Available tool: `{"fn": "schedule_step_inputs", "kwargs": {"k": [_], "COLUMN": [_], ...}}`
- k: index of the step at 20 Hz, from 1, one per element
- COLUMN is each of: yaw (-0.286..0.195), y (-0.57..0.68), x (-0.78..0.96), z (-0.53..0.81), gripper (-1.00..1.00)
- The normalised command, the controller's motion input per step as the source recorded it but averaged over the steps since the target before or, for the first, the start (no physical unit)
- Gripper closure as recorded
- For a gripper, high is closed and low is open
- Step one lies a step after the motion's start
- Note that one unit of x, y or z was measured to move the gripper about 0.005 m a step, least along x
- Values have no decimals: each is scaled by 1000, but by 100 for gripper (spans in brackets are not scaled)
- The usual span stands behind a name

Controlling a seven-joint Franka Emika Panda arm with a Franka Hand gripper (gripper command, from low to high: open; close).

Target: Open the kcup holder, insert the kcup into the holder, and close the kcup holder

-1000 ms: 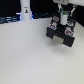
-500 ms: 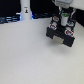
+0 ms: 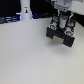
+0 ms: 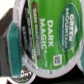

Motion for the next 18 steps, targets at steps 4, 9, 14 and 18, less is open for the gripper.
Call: {"fn": "schedule_step_inputs", "kwargs": {"k": [4,9,14,18], "yaw": [-68,-54,0,29], "y": [-290,-201,47,221], "x": [-56,-15,9,64], "z": [0,-68,-419,-243], "gripper": [100,100,100,100]}}
